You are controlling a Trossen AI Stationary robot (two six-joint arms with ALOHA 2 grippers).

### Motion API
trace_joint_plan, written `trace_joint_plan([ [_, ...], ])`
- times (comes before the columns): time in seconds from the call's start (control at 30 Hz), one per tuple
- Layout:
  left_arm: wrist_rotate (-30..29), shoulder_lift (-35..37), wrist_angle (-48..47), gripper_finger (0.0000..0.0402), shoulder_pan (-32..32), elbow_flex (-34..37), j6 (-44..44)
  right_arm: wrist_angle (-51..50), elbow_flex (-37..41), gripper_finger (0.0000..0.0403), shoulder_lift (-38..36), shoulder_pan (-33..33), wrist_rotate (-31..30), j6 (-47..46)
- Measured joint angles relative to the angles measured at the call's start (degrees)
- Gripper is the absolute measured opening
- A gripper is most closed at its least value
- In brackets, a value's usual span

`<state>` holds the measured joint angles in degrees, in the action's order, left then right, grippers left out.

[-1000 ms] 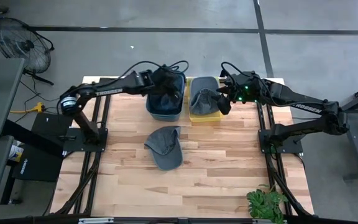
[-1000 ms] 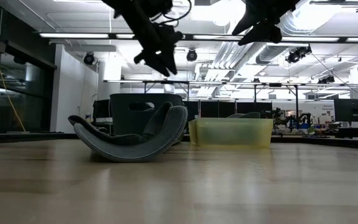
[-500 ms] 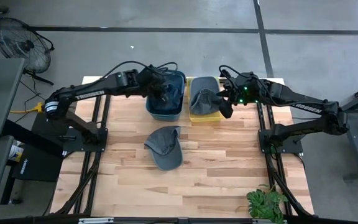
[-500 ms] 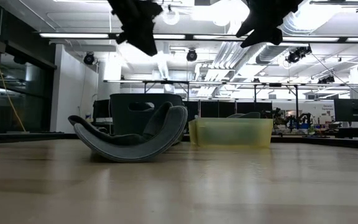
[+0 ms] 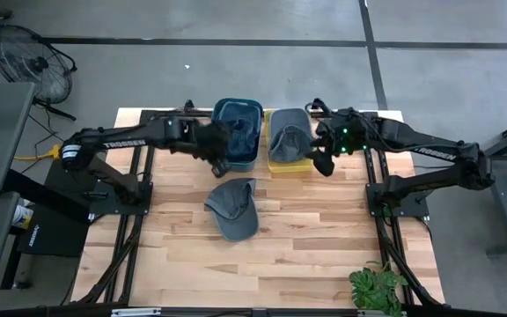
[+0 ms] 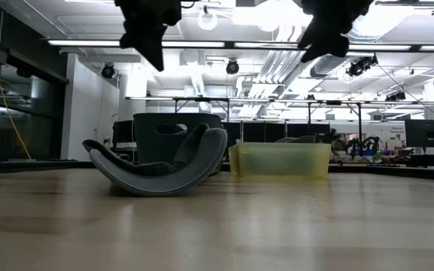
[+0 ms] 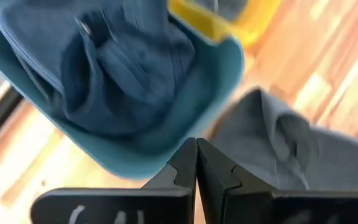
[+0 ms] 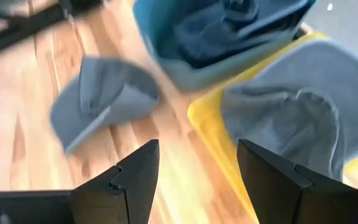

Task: Pick & Place hat
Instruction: Put the gray cap into the yellow bin

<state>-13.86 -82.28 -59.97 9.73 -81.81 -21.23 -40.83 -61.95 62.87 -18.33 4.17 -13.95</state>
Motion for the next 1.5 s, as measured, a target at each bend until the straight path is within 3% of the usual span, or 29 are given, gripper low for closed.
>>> trace_joint_plan([
  [0.4, -2.9, 1.1, 0.0, 0.0001, -13.7, 9.9, -20.5, -1.2, 1.2, 0.0211, 0.1, 10.9, -1.0, -6.6],
  [0.53, -6.3, 1.3, 0.3, 0.0001, -19.1, 11.2, -28.4, 6.5, 8.2, 0.0211, -0.3, 15.0, -0.9, -12.5],
  [0.7, -9.2, 1.2, -0.1, 0.0001, -25.0, 12.7, -36.4, 26.1, 19.8, 0.0211, -0.3, 19.6, -1.1, -23.8],
  [0.83, -10.7, 1.2, -0.2, 0.0001, -29.4, 14.4, -41.3, 42.2, 27.9, 0.0211, -0.2, 23.3, -5.2, -32.4],
  [0.93, -12.0, 1.2, -0.3, 0.0001, -32.3, 16.1, -45.0, 47.2, 31.1, 0.0211, -0.2, 25.6, -8.8, -36.5],
  [1.17, -12.5, 1.2, -0.4, 0.0001, -38.8, 19.5, -54.0, 49.6, 30.4, 0.0211, -0.2, 30.3, -16.3, -39.3],
  [1.37, -13.5, 1.2, 0.9, 0.0001, -42.8, 24.1, -75.2, 49.8, 28.5, 0.0211, -0.2, 32.9, -22.7, -40.3],
  [1.5, -13.5, 1.2, 6.4, 0.0001, -44.4, 27.7, -81.5, 49.9, 28.3, 0.0211, -0.2, 34.5, -25.6, -42.0],
])
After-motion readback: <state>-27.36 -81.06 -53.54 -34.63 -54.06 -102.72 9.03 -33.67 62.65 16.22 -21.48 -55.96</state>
